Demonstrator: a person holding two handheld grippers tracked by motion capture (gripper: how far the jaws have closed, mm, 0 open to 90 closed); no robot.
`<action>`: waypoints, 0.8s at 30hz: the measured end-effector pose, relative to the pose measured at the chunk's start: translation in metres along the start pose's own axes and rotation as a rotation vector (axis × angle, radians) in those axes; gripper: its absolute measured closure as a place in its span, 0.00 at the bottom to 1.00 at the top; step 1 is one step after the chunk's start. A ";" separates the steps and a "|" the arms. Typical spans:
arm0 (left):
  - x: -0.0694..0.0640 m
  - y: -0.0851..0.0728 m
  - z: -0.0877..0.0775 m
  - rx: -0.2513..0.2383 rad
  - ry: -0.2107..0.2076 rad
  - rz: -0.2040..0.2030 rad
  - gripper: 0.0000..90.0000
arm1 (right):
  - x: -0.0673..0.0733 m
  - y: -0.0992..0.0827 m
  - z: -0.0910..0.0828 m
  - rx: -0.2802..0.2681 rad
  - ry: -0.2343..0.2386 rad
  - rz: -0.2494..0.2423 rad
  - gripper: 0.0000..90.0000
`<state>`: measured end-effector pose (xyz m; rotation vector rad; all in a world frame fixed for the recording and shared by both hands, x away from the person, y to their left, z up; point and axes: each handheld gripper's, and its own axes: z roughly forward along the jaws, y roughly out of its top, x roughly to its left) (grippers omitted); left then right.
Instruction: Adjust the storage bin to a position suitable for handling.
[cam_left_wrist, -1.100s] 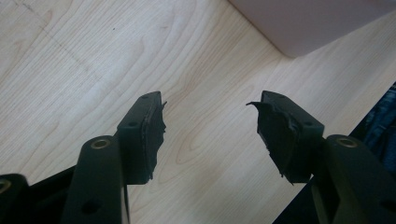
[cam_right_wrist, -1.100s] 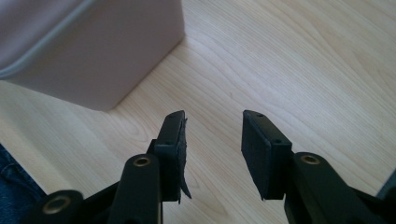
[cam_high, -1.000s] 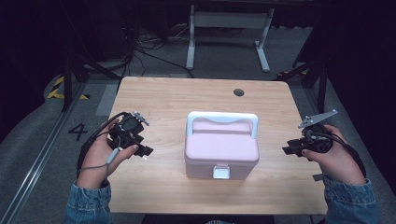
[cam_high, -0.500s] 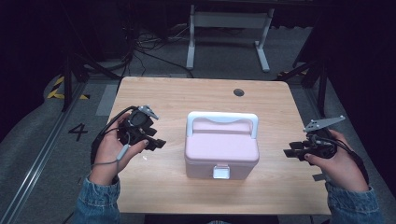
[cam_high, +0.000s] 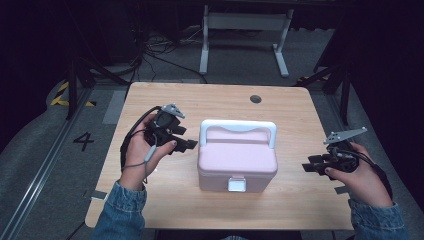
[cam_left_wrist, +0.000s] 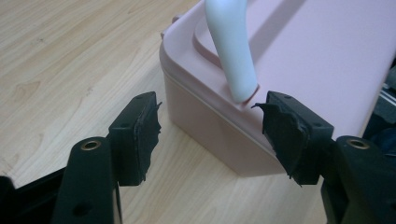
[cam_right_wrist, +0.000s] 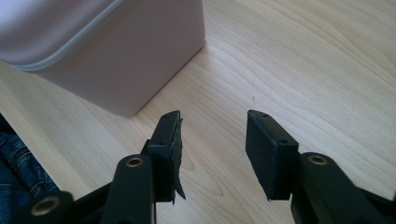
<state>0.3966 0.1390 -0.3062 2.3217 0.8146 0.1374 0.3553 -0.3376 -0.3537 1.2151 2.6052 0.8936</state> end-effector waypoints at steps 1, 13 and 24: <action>0.000 0.002 0.003 0.003 0.006 0.005 0.40 | 0.000 -0.001 0.000 0.001 -0.001 0.004 0.63; -0.001 0.013 0.030 -0.058 -0.007 -0.034 0.29 | 0.002 -0.007 0.001 -0.053 0.006 0.006 0.63; -0.004 0.019 0.047 -0.119 0.022 -0.049 0.27 | 0.003 -0.008 0.006 -0.046 0.006 -0.014 0.65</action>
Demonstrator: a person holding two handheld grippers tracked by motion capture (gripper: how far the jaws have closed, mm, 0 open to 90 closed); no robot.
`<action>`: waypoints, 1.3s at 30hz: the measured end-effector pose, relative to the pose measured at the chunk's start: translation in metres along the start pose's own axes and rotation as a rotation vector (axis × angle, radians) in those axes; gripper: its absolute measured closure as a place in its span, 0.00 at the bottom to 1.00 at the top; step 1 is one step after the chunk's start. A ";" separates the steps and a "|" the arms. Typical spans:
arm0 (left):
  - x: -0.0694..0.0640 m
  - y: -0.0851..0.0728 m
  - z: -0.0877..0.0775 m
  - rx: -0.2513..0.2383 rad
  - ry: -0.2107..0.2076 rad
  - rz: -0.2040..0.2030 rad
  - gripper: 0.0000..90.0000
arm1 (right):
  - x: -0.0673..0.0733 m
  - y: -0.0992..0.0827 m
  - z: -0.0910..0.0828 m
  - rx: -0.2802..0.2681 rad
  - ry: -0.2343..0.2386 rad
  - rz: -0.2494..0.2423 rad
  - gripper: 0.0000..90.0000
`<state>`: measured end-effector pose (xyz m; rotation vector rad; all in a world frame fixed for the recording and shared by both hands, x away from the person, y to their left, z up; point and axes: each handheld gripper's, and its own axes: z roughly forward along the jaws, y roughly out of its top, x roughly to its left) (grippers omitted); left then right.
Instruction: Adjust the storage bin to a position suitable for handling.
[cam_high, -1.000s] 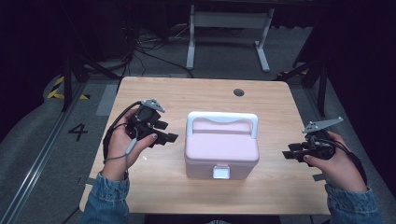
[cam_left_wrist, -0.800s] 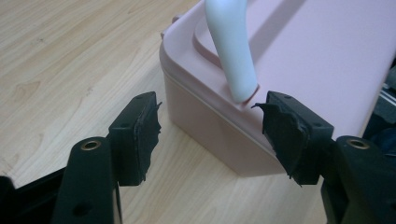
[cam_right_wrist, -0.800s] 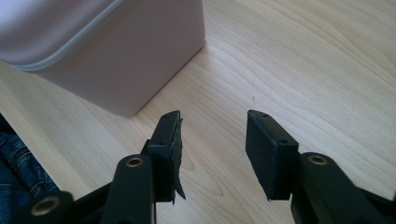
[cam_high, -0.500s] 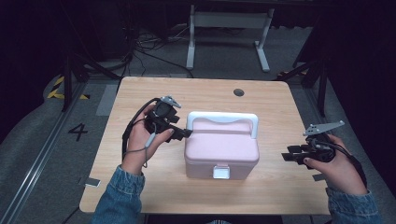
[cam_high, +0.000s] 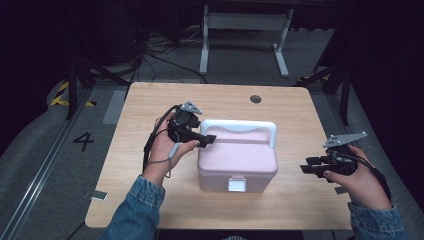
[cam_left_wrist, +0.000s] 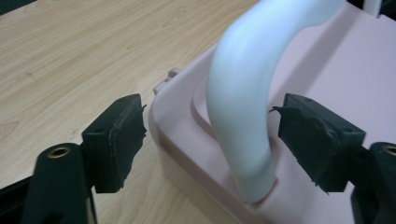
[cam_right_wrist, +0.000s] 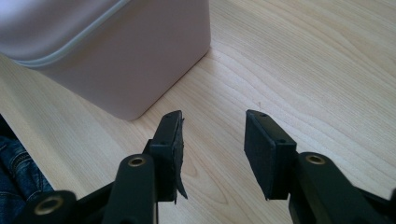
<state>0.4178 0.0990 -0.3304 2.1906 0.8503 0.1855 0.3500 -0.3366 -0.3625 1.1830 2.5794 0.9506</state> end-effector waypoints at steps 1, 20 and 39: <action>-0.001 0.000 0.002 -0.009 0.003 0.009 0.28 | 0.000 0.000 0.000 0.002 -0.001 -0.001 0.65; -0.006 0.003 0.005 -0.147 0.001 0.101 0.75 | 0.002 0.001 0.004 -0.001 0.012 -0.011 0.66; -0.009 0.010 -0.007 -0.169 -0.026 0.119 0.79 | 0.002 0.001 0.002 -0.036 0.021 -0.010 0.66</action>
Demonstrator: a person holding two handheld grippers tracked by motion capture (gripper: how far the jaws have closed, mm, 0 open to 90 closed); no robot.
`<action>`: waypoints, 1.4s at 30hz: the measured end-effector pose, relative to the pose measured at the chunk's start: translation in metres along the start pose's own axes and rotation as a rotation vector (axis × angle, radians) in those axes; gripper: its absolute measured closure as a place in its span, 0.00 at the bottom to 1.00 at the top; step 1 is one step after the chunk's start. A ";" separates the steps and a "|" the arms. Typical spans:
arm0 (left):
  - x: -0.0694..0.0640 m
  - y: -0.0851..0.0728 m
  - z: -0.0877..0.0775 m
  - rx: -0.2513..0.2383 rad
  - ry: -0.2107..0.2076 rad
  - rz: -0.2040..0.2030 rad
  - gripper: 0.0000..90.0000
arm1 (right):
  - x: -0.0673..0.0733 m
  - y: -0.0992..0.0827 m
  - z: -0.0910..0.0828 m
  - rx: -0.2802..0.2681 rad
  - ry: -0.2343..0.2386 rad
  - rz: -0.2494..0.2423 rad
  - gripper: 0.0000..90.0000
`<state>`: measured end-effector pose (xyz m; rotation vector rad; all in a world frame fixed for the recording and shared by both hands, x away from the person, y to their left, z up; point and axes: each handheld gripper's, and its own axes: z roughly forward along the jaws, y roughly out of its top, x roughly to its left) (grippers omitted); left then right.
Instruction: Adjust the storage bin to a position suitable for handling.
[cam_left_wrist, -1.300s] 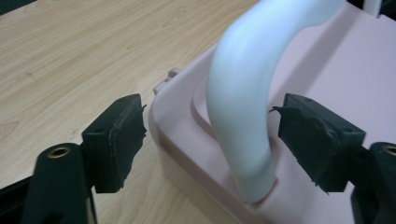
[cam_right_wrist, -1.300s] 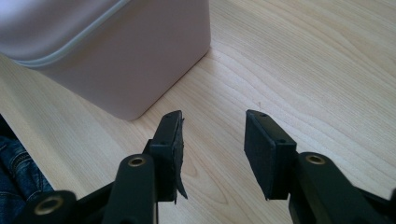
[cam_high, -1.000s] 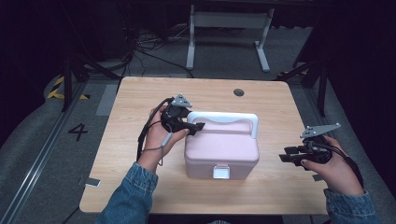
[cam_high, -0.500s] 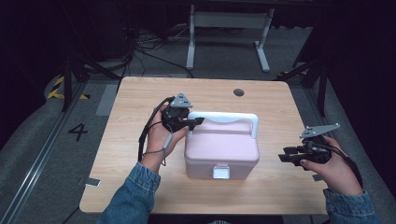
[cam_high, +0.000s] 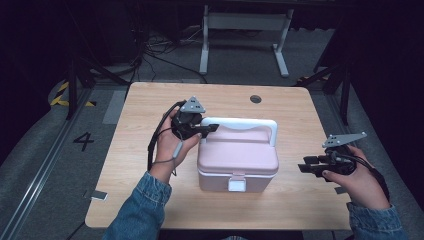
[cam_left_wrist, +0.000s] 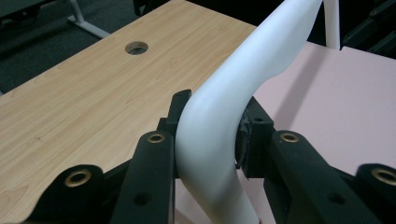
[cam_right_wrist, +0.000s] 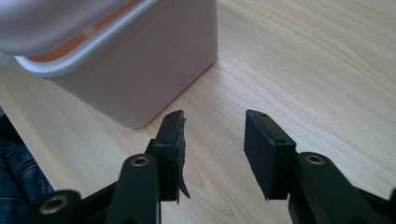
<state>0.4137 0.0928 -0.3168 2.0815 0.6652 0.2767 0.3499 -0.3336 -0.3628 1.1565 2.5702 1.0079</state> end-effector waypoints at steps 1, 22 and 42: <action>0.000 0.001 -0.001 -0.003 0.000 0.009 0.79 | 0.000 0.000 0.000 -0.002 0.002 -0.001 0.65; 0.012 0.020 -0.006 -0.032 0.001 -0.030 0.79 | 0.005 0.005 -0.008 -0.116 0.007 -0.020 0.68; 0.016 0.023 -0.007 -0.054 0.004 -0.054 0.79 | 0.037 0.023 0.002 -0.370 0.161 -0.076 1.00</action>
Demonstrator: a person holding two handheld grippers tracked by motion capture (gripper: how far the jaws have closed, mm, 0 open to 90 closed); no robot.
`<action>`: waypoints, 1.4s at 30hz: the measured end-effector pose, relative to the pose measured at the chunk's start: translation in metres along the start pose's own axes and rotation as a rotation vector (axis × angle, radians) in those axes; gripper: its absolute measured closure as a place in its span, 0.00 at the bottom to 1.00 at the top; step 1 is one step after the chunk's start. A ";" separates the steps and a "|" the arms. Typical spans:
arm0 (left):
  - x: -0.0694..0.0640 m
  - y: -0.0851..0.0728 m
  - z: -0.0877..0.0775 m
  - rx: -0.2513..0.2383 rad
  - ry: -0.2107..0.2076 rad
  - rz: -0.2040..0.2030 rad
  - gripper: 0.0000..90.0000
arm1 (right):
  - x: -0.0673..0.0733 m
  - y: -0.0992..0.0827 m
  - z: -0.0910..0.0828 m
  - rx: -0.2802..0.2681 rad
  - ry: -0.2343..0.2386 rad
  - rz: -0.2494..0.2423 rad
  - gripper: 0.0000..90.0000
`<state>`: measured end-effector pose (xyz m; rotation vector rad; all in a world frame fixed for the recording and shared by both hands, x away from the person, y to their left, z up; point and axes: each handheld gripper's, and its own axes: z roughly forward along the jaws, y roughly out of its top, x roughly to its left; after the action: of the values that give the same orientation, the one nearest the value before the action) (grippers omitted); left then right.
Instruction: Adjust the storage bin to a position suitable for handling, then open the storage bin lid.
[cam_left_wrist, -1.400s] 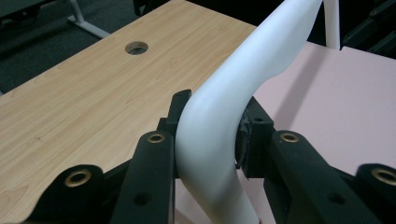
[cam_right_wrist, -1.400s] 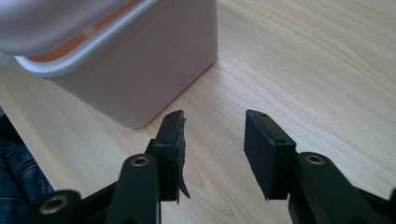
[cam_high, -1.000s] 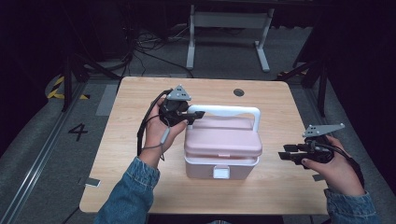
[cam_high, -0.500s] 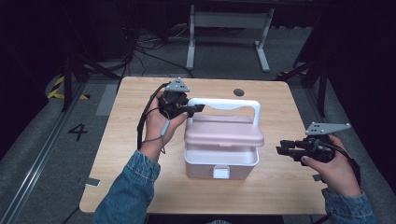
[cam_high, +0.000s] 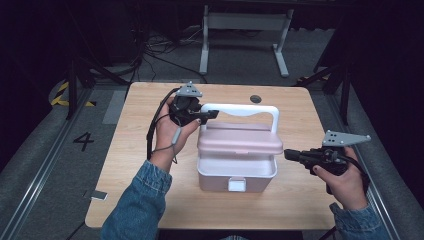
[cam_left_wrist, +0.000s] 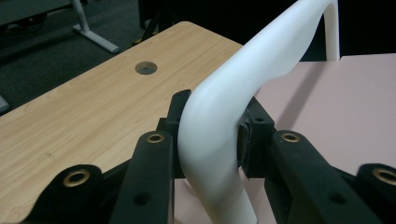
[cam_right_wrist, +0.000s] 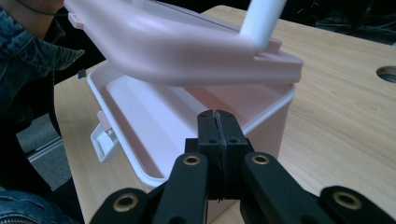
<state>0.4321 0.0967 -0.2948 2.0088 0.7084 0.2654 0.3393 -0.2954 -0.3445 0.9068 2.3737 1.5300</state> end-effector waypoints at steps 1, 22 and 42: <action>0.000 0.000 0.000 0.002 0.001 0.001 0.79 | 0.002 0.001 0.003 -0.008 0.005 -0.007 1.00; -0.003 -0.006 -0.018 -0.043 0.036 -0.003 0.43 | 0.011 0.005 0.021 -0.045 0.019 -0.067 1.00; -0.006 -0.044 -0.070 0.040 0.105 0.063 0.34 | 0.013 0.015 0.019 -0.096 0.012 -0.060 1.00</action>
<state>0.3788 0.1606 -0.2950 2.0690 0.7216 0.3991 0.3435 -0.2691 -0.3379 0.8013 2.2915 1.6154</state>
